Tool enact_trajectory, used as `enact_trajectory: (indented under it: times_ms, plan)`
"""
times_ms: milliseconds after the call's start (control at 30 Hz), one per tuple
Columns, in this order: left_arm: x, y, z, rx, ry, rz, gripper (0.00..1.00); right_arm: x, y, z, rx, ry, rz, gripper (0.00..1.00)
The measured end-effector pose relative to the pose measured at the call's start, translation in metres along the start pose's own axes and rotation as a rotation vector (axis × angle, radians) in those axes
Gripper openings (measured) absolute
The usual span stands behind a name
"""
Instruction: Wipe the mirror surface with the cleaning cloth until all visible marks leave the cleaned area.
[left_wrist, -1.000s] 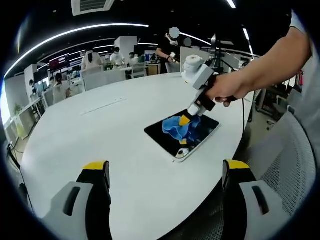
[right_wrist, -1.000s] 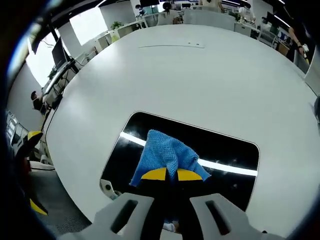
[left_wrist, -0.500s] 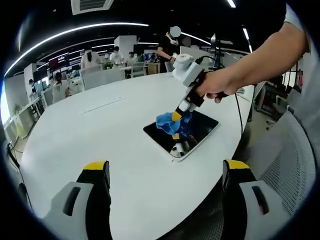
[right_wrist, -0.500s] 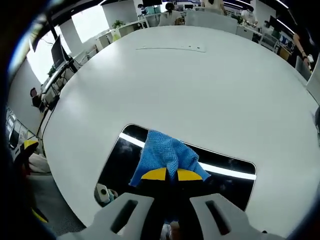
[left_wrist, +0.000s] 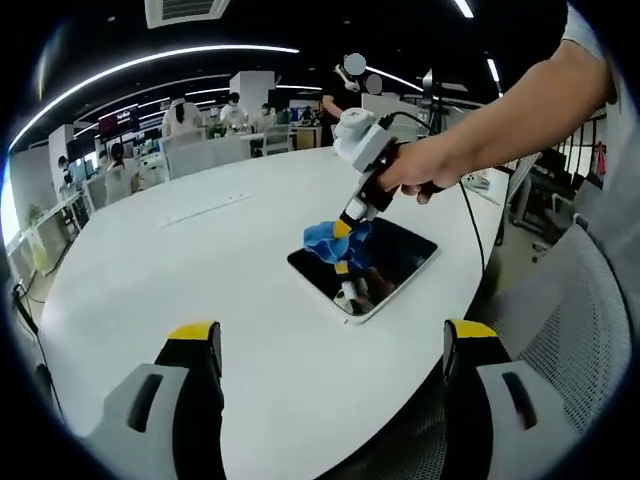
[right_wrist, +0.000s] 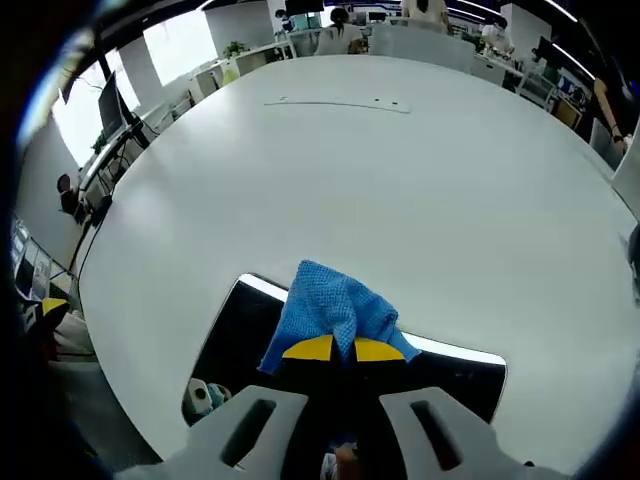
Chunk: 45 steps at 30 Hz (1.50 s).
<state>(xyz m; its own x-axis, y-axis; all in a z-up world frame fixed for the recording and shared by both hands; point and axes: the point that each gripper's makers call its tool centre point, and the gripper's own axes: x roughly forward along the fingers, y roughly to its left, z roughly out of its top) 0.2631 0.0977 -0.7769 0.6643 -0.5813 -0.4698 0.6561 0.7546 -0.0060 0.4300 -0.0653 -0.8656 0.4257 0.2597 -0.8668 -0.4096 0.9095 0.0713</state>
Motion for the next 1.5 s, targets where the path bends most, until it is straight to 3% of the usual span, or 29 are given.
enact_trajectory:
  times_ms: [233,567,1500]
  plan:
    - [0.001,0.001,-0.002,-0.001,0.007,0.001,0.91,0.007,-0.003,0.002,-0.001,-0.002,0.01,0.0]
    - [0.0,0.001,-0.003,-0.001,0.01,0.004,0.91,-0.002,-0.004,-0.003,-0.002,-0.001,0.015,0.0]
    - [0.001,0.002,-0.004,0.002,0.018,0.009,0.9,-0.018,-0.036,-0.017,0.02,-0.004,-0.012,0.0]
